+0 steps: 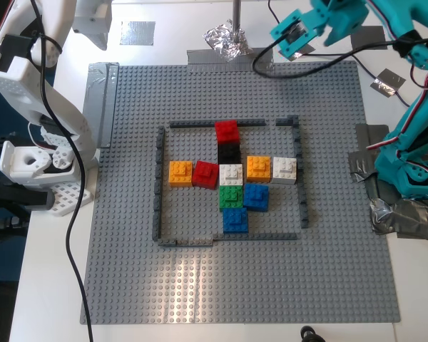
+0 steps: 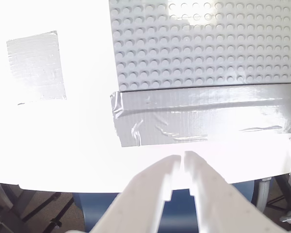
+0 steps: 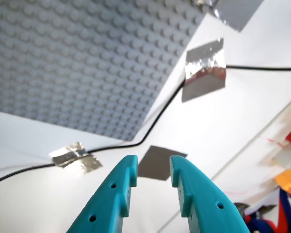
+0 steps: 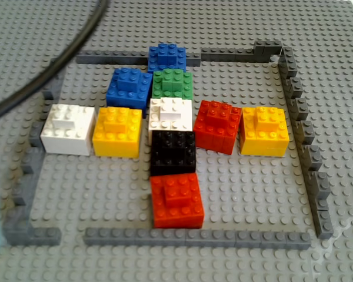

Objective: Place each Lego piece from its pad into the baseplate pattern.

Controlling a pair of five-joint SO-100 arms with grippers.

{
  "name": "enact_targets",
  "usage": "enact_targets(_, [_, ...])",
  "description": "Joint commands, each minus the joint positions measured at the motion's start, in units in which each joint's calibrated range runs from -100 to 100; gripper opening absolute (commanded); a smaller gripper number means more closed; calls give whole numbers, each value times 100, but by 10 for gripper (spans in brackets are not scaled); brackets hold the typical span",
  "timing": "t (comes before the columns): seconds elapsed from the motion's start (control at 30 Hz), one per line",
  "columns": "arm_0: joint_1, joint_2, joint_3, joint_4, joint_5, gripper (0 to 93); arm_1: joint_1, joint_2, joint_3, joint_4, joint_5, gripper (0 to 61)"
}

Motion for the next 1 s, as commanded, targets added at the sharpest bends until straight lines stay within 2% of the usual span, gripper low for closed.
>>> enact_targets(0.0, [353, -214, -266, -28, 50, 81, -44, -149, -419, -34, 49, 2])
enact_targets(0.4, [1158, -189, -510, -28, 40, 83, -515, 881, -1981, 340, -322, 2])
enact_targets(0.83, [1869, -51, -546, -101, 54, 83, -755, 864, -2009, 389, -449, 2])
enact_targets(0.97, [1949, 198, -916, -150, 54, 83, -740, 830, -1981, 446, -430, 2])
